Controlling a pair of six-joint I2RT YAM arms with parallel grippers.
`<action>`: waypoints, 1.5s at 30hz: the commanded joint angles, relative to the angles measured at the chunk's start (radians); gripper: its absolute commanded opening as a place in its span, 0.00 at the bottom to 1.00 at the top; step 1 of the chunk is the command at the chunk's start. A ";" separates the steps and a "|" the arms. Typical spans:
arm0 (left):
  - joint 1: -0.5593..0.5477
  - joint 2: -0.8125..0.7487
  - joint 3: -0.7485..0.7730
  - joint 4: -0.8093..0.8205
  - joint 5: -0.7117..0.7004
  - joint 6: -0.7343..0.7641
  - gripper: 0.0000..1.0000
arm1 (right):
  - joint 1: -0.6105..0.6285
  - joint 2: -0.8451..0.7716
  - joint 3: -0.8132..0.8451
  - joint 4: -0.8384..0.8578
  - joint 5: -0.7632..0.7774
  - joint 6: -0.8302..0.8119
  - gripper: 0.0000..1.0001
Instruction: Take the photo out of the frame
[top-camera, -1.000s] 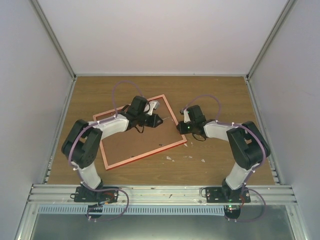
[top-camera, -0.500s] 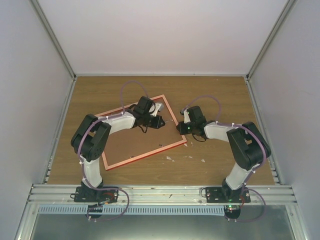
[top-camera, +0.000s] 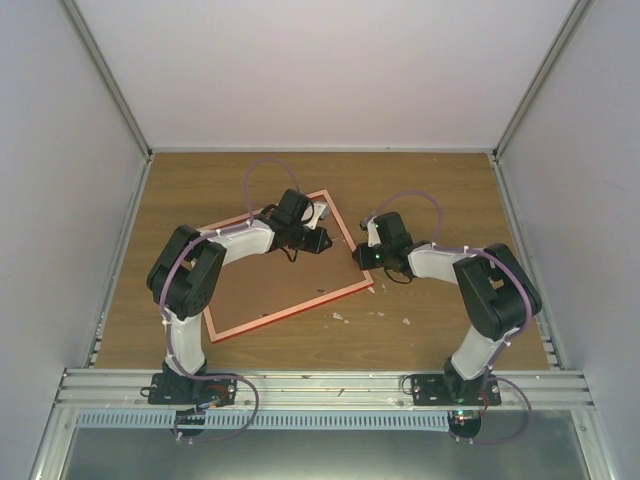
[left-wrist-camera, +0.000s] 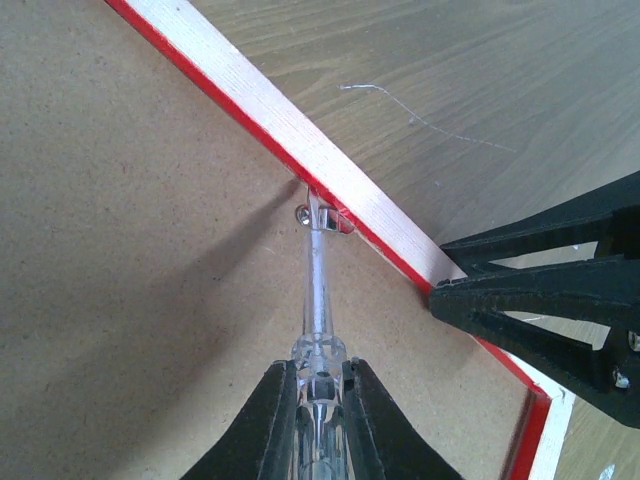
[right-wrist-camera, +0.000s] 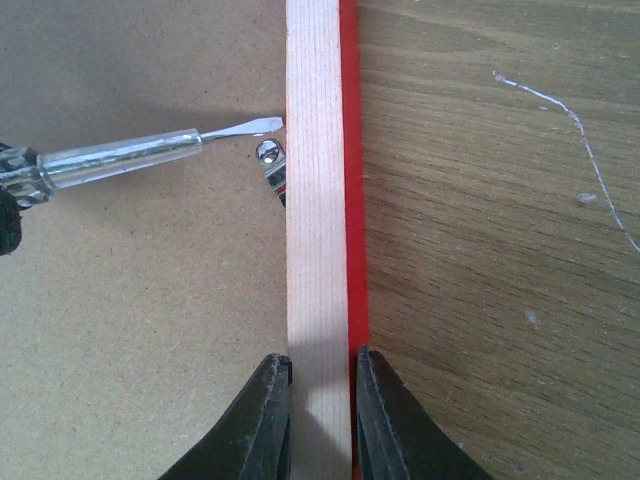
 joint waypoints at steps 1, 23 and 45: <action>-0.008 0.019 0.030 0.020 -0.016 0.019 0.00 | 0.025 0.042 -0.040 -0.092 -0.073 -0.003 0.12; -0.054 0.019 0.062 -0.153 -0.029 0.096 0.00 | 0.025 0.046 -0.036 -0.092 -0.067 -0.005 0.12; -0.071 -0.051 0.035 -0.230 -0.123 0.097 0.00 | 0.025 0.045 -0.029 -0.099 -0.056 -0.001 0.12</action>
